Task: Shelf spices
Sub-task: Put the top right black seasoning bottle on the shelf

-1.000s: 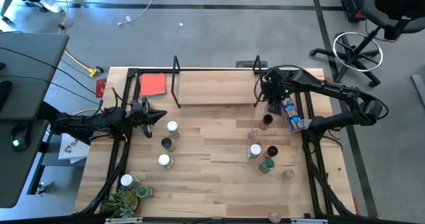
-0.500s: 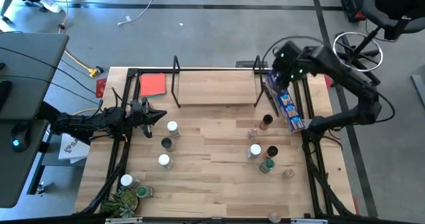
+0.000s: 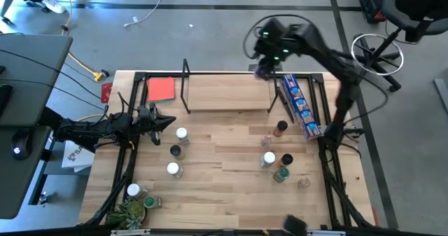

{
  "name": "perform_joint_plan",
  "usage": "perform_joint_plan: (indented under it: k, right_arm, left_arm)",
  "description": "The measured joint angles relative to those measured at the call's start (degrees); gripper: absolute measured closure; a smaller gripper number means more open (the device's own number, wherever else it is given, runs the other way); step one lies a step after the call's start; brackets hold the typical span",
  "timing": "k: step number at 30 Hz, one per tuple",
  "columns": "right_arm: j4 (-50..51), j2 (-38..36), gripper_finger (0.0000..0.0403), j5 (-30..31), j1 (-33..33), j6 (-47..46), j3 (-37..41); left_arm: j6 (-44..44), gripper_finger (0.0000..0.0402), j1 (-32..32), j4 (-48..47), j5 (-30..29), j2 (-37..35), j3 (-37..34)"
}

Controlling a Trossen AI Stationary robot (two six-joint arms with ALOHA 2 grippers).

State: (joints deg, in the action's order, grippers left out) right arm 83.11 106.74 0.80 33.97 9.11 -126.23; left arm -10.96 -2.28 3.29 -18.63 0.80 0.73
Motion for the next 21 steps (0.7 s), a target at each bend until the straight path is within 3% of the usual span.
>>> perform_joint_plan:
  k: [9, 21]
  right_arm:
    - [-5.66, 14.03, 0.021, -0.31, 2.53, 5.5, -3.04]
    - [-8.85, 21.17, 0.021, -5.06, 9.02, 6.4, -3.02]
  left_arm:
    - [0.0, 0.0401, 0.0, 0.01, 0.0, 0.0, 0.0]
    - [0.02, 0.0401, -0.01, 0.0, 0.0, 0.0, 0.0]
